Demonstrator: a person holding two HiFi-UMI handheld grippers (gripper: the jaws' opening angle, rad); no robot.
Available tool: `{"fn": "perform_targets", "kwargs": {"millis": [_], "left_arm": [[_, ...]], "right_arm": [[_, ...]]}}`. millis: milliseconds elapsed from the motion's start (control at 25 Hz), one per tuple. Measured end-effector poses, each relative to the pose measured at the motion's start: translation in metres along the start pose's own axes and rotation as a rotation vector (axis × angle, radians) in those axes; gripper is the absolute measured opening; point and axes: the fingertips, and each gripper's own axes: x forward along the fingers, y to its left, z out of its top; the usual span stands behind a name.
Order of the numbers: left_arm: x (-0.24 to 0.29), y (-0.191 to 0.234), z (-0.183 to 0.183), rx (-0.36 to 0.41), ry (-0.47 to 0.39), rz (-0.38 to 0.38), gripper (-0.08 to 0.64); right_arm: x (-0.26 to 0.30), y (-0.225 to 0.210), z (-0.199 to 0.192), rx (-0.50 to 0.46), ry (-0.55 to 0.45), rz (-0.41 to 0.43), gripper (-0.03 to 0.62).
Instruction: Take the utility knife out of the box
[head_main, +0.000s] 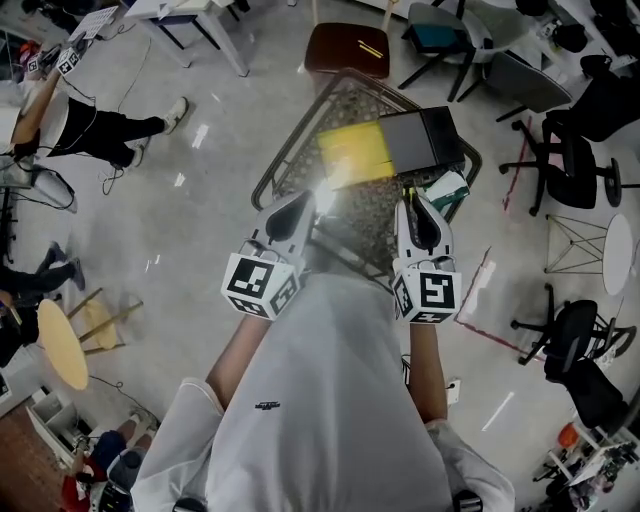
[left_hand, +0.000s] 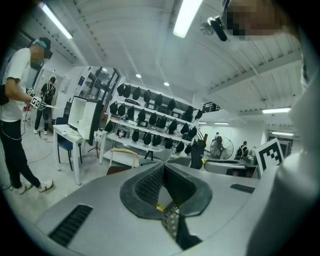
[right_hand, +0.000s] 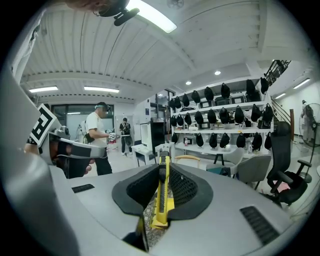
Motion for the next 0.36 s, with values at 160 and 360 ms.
{"fn": "perform_targets", "kwargs": {"millis": [160, 360], "left_arm": [[-0.0003, -0.0006, -0.0010, -0.002, 0.000, 0.004, 0.005], [0.0028, -0.0001, 0.0000, -0.001, -0.003, 0.003, 0.005]], "right_arm": [[-0.0012, -0.0027, -0.0020, 0.003, 0.000, -0.003, 0.051], [0.0015, -0.0039, -0.0011, -0.007, -0.002, -0.001, 0.051]]}}
